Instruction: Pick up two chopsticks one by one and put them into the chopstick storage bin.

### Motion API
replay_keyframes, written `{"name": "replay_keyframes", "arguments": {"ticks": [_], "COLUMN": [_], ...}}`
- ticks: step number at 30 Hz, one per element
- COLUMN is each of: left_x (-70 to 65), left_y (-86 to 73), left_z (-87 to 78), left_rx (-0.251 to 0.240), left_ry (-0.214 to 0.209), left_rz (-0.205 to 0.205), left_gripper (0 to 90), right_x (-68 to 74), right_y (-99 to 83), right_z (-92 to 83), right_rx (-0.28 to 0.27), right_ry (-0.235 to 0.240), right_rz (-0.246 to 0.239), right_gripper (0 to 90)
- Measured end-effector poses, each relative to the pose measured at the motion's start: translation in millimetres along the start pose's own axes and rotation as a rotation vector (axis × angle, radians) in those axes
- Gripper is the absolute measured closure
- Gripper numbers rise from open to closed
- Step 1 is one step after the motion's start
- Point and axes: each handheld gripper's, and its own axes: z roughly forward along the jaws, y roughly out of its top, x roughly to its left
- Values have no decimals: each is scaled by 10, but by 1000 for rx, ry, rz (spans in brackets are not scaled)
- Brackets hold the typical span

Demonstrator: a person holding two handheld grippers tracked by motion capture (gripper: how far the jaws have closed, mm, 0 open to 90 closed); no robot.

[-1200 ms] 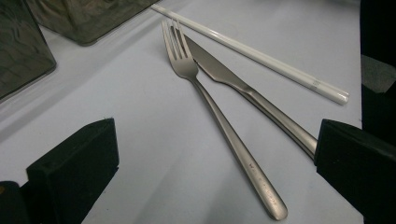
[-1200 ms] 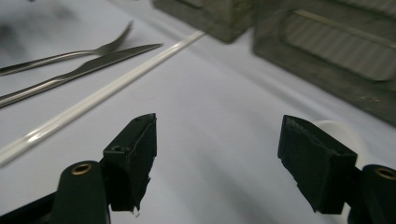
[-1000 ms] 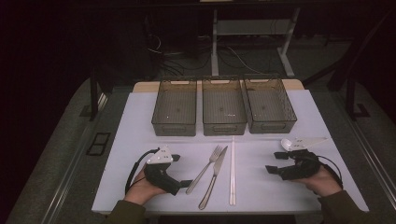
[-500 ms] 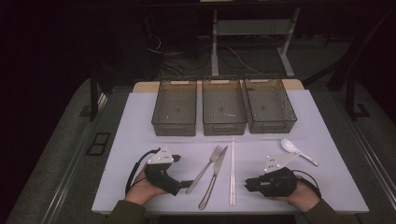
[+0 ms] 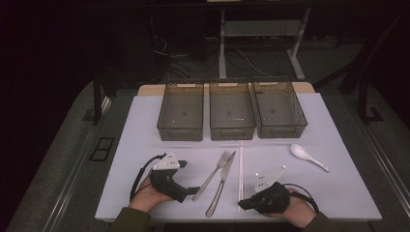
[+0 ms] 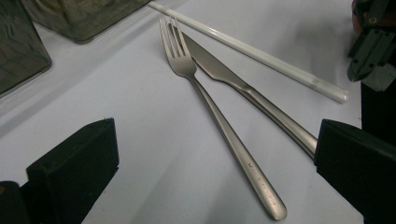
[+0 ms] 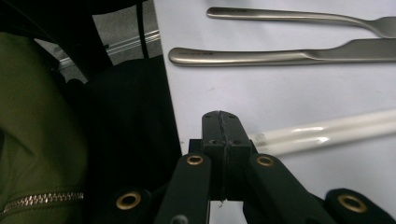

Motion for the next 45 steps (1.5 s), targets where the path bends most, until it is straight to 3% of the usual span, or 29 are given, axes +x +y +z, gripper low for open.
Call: {"name": "replay_keyframes", "arguments": {"ticks": [3, 6, 27, 31, 34, 35, 37, 44, 45], "left_x": [0, 0, 2, 5, 6, 6, 1, 3, 3], "left_y": [0, 1, -1, -2, -2, -2, -3, -3, -3], "left_z": [-1, -1, -4, -6, -8, -8, -8, -10, -10], "left_rx": [0, 0, -1, 1, -1, -1, -1, -1, -1], "left_ry": [0, -1, -2, -2, -1, -1, -1, 1, 1], "left_rz": [-1, -1, -2, -1, -1, -1, -3, -5, -4], "left_gripper": [0, 0, 0, 0, 0, 0, 0, 0, 0], "right_x": [-3, 10, -20, -28, -26, -41, -86, -91, -85], "right_y": [8, 11, -84, -93, -86, -83, -88, -88, -82], "right_z": [72, 108, 46, -7, -90, -151, -207, -215, -194], "right_rx": [30, 49, 112, 93, 63, 28, 6, 6, 12], "right_ry": [-7, -6, -59, -64, -80, -100, -134, -183, -201], "right_rz": [-47, -65, -86, -78, -43, 7, 38, 49, 51], "right_gripper": [897, 897, 897, 896, 856, 809, 748, 660, 612]}}
